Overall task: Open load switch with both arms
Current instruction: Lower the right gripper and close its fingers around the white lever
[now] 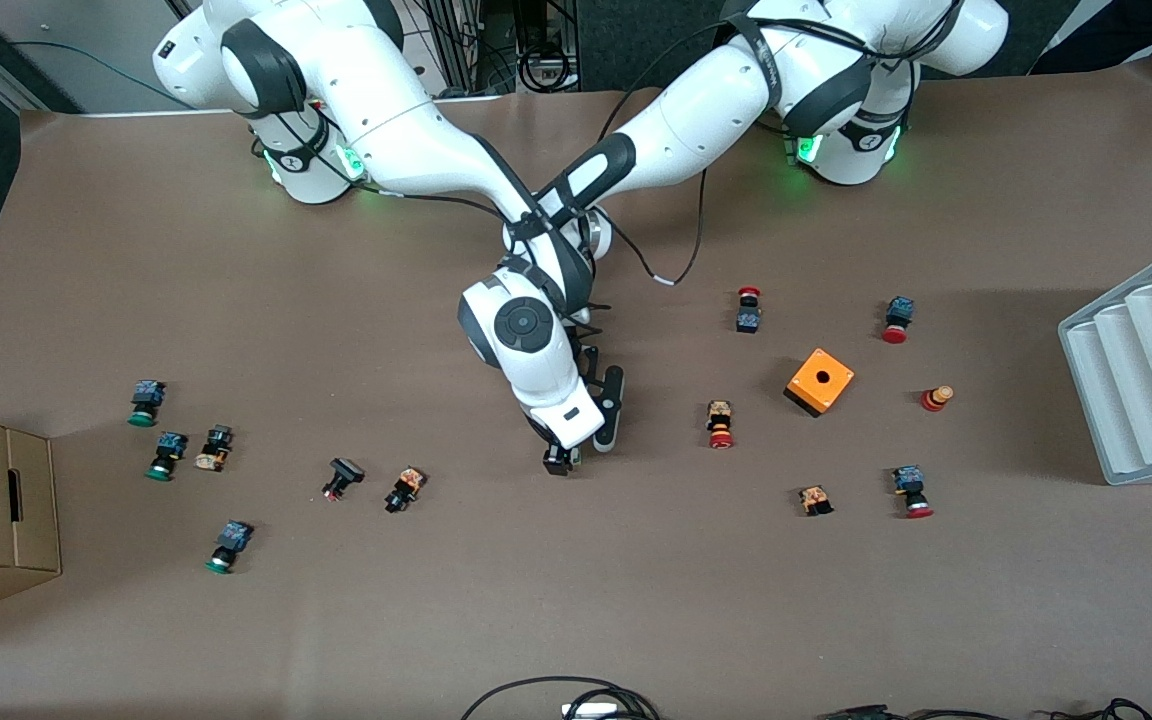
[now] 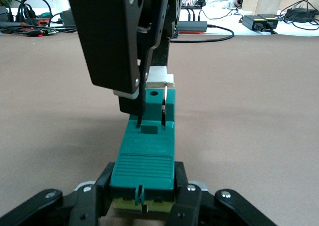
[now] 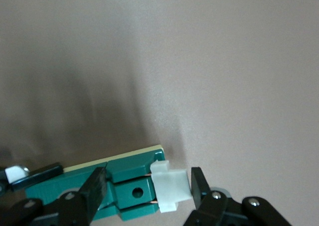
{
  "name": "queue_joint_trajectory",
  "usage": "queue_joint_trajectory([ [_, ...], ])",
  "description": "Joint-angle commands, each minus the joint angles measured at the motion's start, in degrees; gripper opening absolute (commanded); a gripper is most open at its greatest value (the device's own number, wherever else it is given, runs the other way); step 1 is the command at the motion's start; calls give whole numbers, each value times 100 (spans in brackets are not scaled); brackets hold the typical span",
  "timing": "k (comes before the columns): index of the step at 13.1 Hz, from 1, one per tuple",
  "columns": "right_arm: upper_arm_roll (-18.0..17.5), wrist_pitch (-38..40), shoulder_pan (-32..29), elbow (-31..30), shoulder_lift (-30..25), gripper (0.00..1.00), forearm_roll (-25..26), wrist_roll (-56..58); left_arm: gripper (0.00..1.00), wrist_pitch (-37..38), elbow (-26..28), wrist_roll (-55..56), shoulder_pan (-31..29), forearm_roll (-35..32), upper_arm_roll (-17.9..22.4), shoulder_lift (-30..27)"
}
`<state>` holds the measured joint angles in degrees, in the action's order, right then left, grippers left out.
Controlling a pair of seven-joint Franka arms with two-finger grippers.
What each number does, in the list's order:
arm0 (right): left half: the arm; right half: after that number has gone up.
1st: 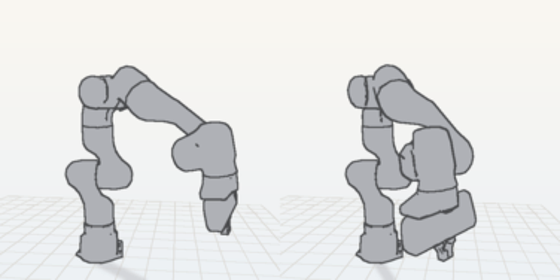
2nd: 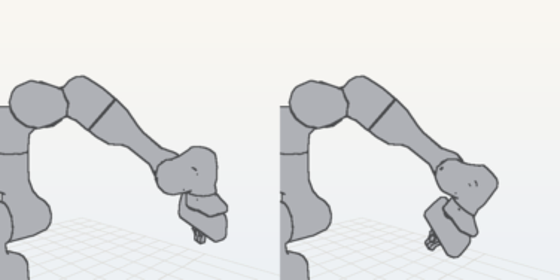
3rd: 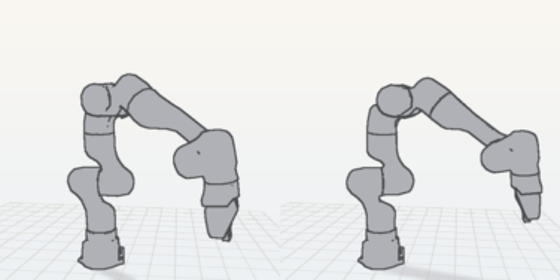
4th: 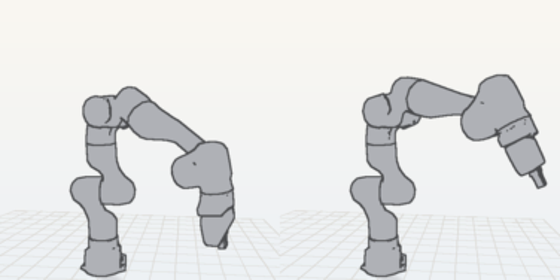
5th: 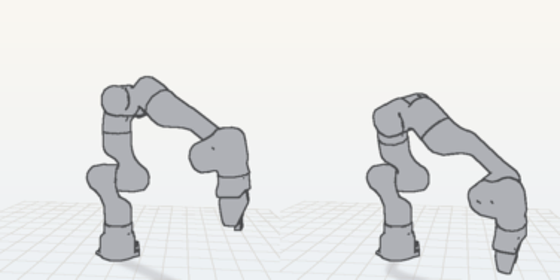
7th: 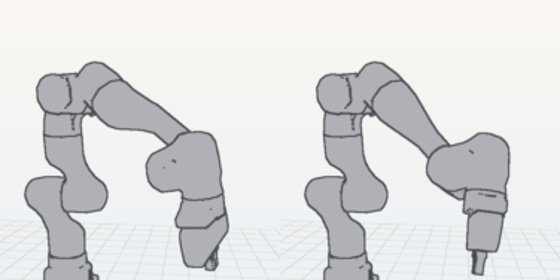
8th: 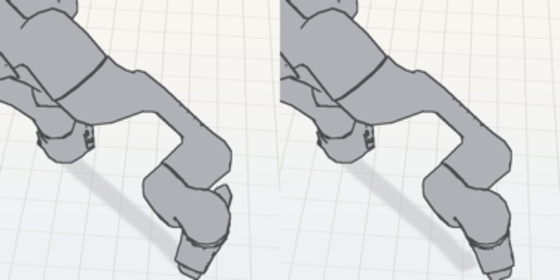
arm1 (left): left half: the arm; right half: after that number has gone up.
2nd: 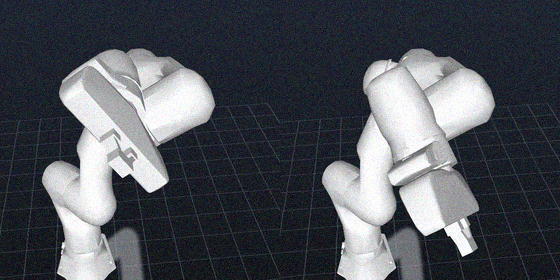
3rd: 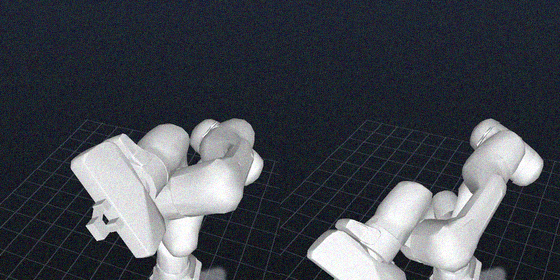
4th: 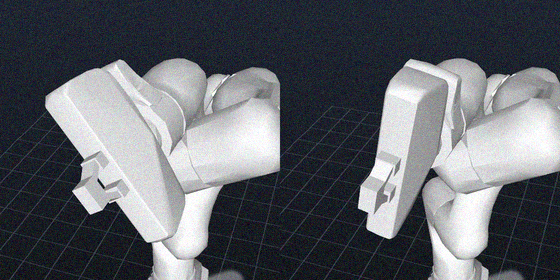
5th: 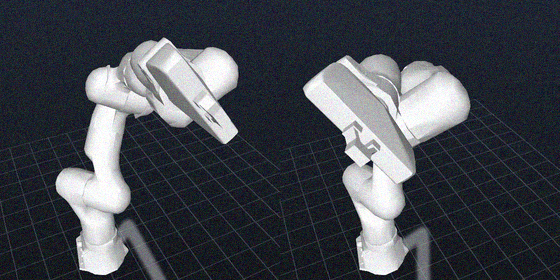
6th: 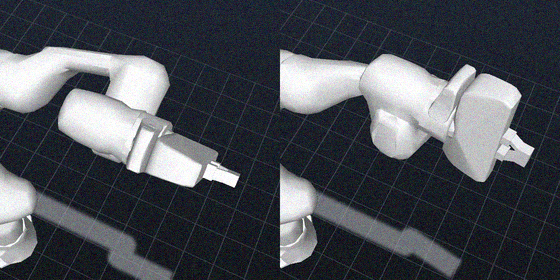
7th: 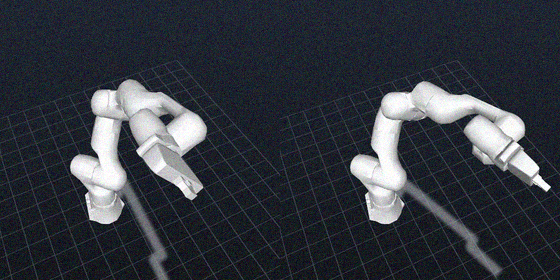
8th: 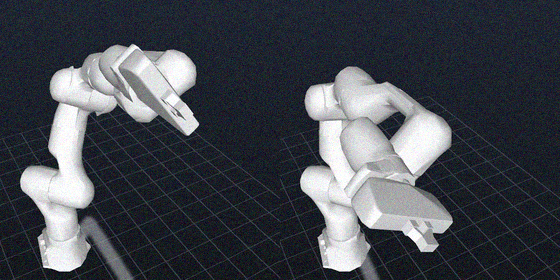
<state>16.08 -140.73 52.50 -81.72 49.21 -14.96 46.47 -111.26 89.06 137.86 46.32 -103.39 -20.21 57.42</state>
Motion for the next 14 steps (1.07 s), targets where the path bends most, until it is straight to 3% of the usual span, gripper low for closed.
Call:
queue_joint_trajectory([
  [1, 88, -69, 67, 182, 150, 76, -200, 12, 46, 35, -82, 127, 167, -41, 34, 76],
  [14, 70, -201, 112, 121, 133, 71, -200, -76, 46, 35, -82, 127, 167, -41, 34, 77],
])
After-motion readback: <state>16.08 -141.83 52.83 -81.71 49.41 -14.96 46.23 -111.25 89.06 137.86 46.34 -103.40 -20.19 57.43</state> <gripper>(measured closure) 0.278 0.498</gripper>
